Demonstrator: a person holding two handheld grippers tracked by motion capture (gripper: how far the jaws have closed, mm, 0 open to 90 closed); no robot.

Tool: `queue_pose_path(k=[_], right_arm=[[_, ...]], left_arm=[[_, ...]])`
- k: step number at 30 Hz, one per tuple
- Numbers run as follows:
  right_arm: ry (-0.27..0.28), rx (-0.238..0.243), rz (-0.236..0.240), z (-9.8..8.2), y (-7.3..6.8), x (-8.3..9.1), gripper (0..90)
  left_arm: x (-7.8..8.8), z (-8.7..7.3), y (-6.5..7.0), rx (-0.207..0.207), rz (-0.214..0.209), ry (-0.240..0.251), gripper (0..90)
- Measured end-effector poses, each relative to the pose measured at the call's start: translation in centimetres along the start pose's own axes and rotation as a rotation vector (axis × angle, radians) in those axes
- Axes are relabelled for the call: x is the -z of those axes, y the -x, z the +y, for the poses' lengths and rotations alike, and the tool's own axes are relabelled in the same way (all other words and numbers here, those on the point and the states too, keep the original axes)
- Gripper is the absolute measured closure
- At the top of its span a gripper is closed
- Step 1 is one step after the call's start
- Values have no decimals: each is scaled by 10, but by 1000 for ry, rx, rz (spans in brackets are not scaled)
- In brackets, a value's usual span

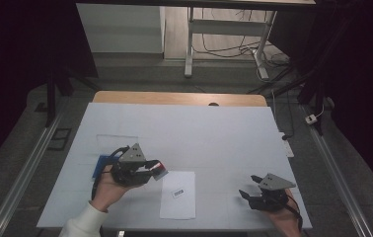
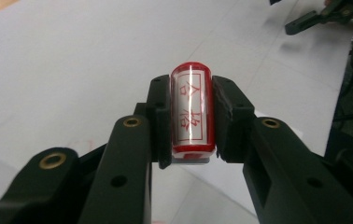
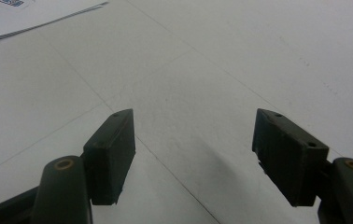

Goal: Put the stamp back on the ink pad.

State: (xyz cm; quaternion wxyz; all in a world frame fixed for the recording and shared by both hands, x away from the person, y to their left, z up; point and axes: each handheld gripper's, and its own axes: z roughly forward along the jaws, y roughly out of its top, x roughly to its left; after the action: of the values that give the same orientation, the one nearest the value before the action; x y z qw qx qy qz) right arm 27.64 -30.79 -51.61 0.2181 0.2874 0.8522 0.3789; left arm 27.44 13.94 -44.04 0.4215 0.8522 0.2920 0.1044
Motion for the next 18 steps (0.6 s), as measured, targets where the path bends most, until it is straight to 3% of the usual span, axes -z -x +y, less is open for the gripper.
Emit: queue_pose_path(k=[18], right_arm=[[1, 0, 0, 0, 0, 0, 296]], left_arm=[[23, -20, -27, 67, 73, -5, 694]])
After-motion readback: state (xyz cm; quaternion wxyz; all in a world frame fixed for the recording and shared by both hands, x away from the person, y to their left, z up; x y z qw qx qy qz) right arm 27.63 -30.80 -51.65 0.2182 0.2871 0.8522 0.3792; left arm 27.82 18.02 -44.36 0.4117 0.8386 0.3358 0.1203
